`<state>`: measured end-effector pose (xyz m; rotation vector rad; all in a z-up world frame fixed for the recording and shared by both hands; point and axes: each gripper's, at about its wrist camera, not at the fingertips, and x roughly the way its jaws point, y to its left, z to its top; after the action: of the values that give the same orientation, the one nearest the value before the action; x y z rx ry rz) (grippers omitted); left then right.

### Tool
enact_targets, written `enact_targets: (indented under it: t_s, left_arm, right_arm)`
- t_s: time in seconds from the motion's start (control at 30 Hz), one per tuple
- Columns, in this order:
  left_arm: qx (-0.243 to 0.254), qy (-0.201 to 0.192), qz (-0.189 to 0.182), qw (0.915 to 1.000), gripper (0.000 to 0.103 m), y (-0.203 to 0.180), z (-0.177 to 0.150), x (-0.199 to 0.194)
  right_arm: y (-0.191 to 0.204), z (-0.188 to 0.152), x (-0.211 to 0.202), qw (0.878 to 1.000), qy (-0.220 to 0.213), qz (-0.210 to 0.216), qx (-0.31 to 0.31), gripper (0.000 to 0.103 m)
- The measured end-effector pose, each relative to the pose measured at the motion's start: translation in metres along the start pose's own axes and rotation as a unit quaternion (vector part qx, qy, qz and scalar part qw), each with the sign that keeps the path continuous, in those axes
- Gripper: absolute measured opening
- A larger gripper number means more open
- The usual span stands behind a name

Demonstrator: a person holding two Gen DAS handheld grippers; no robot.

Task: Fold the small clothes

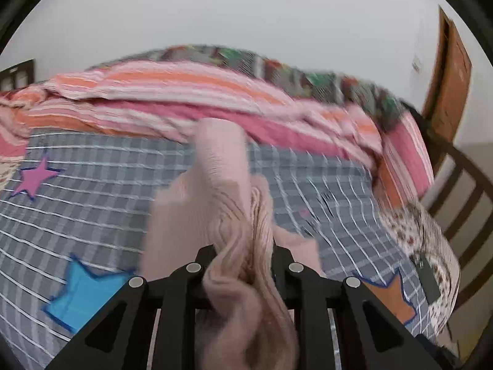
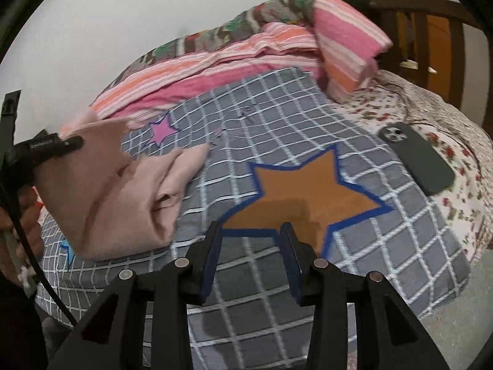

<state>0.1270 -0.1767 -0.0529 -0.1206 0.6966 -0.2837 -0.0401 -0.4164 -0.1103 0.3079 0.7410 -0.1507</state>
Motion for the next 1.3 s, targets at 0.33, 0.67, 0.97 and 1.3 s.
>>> enact_targets:
  t_s: [0.33,0.67,0.97,1.3]
  left_arm:
    - [0.064,0.066,-0.044,0.9948,0.027,-0.046,-0.057,0.034]
    - [0.031,0.003,-0.136,0.9901,0.073,0.029,-0.038,-0.038]
    - [0.024,-0.016,-0.071,0.9971,0.073,0.109,-0.032,-0.043]
    - [-0.03,0.0,-0.094,0.9952,0.073,0.149,-0.037,-0.006]
  right_arm:
    - [-0.019,-0.002,-0.005,1.0,0.011,-0.014,0.007,0.039]
    - [0.032,0.03,0.019,0.994,0.013,0.105,0.014,0.056]
    - [0.076,0.064,0.083,0.976,0.054,0.195,0.08,0.059]
    - [0.119,0.079,0.142,0.984,0.094,0.152,0.023,0.022]
